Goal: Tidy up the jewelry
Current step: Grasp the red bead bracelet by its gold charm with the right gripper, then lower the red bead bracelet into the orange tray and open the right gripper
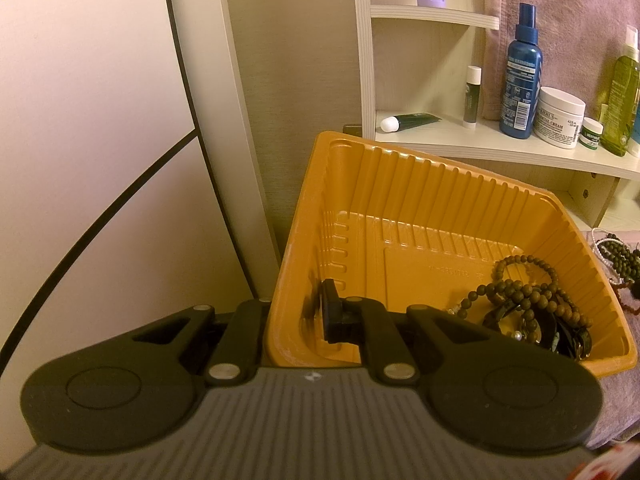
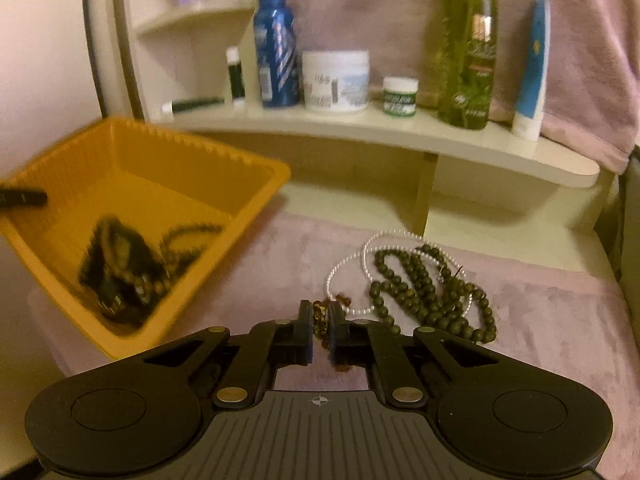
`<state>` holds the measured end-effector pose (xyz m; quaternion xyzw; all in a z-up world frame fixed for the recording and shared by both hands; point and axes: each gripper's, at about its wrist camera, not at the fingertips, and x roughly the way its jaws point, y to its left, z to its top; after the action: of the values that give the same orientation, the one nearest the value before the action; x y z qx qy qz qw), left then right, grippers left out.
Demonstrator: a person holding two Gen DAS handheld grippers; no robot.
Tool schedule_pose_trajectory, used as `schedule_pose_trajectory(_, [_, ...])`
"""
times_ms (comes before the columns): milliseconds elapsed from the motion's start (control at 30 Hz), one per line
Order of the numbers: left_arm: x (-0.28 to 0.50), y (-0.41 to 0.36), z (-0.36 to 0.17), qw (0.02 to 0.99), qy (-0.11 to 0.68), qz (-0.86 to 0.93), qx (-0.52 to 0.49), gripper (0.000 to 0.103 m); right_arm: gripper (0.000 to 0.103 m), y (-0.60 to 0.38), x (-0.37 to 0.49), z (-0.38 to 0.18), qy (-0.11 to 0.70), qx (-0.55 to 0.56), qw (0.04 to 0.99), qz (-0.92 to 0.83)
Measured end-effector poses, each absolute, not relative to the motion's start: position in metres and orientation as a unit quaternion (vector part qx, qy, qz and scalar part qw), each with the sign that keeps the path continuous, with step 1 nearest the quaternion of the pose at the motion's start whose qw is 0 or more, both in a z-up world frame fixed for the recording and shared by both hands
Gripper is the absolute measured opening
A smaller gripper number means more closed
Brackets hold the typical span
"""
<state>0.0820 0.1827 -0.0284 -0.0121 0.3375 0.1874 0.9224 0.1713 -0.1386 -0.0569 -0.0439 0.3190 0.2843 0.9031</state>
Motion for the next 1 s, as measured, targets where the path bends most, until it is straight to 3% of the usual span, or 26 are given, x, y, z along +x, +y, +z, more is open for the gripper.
schedule_pose_trajectory(600, [0.082,0.182,-0.026,0.924,0.335,0.185,-0.012,0.009,0.007,-0.100,0.156,0.025,0.265,0.050,0.882,0.386])
schedule_pose_trajectory(1000, [0.080,0.182,-0.025,0.925,0.335,0.182,-0.015,0.009,0.007,-0.007,0.153,0.016,0.272,0.042,0.838,0.471])
